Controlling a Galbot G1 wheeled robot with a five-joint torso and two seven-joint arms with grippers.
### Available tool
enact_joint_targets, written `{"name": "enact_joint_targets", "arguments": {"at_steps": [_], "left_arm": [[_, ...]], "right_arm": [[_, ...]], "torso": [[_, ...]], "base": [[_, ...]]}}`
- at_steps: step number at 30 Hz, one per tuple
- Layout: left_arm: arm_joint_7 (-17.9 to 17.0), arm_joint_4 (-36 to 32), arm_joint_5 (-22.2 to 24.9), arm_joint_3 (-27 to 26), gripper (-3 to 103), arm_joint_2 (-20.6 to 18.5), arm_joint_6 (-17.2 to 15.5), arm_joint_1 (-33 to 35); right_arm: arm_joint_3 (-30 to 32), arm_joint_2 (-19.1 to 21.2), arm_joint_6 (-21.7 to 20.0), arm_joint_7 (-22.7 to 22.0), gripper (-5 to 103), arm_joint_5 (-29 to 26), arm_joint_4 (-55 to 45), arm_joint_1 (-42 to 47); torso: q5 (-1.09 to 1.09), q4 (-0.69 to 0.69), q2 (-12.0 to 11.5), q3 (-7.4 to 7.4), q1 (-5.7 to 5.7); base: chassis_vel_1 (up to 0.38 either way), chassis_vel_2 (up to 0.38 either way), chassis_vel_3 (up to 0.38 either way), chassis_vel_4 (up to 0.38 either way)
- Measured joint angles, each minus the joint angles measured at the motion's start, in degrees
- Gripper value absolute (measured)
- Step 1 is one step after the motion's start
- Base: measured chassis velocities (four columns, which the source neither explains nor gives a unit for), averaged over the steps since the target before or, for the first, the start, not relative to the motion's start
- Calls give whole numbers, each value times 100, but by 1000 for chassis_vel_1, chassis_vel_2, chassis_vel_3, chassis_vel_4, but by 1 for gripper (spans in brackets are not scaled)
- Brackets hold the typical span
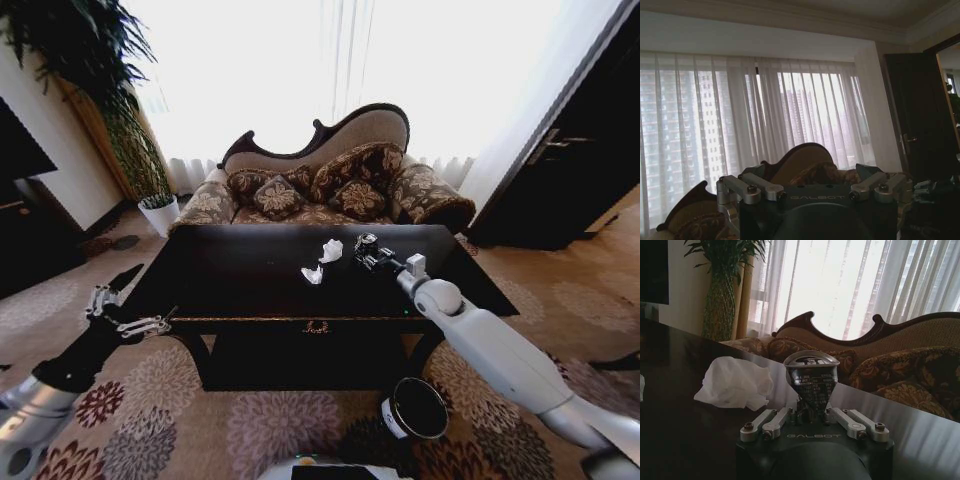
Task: Move to the front of the table and place the trash on the table into the trash bin.
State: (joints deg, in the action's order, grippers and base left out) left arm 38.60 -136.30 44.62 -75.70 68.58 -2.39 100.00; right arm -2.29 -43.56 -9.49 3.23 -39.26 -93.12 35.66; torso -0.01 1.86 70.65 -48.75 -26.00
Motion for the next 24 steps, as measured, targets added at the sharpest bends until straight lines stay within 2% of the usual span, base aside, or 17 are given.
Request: {"name": "enact_joint_targets", "arguments": {"at_steps": [2, 3, 5, 13, 15, 17, 18, 24], "left_arm": [[0, 2, -2, 5, 100, -9, 0, -7], [0, 2, -2, 5, 100, -9, 0, -7], [-2, 2, 0, 5, 100, -25, 0, -14], [-3, 8, -3, 48, 100, -3, 6, -45], [-3, 3, -5, 75, 100, -2, 11, -73], [-3, 2, -5, 80, 100, -2, 11, -79], [-3, -1, -5, 98, 100, -2, 17, -97], [3, -28, -7, 143, 100, 8, 44, -123]], "right_arm": [[36, -8, 27, 25, 13, -15, -33, 41], [36, -8, 27, 25, 13, -15, -33, 41], [101, -21, 73, 80, 3, -62, -87, 112], [354, -46, 325, 382, 0, -444, -333, 497], [542, -55, 434, 592, 0, -826, -544, 798], [581, -56, 470, 643, 0, -901, -580, 872], [724, -56, 587, 760, 0, -1163, -690, 1110], [1113, -86, 845, 1040, 0, -1769, -939, 1663]], "torso": [[0, 0, 0, 0, 0], [0, 0, 0, 0, 0], [0, 0, 0, 0, 0], [0, 0, 1, 0, 0], [0, 0, 1, 0, 0], [0, 0, 1, 0, 0], [0, 0, 1, 0, 0], [0, 0, 1, 1, 0]], "base": [[0, 0, 0, 0], [0, 0, 0, 0], [0, 0, 0, 0], [0, 0, 0, 0], [0, 0, 0, 0], [0, 0, 0, 0], [0, 0, 0, 0], [0, 0, 0, 0]]}}
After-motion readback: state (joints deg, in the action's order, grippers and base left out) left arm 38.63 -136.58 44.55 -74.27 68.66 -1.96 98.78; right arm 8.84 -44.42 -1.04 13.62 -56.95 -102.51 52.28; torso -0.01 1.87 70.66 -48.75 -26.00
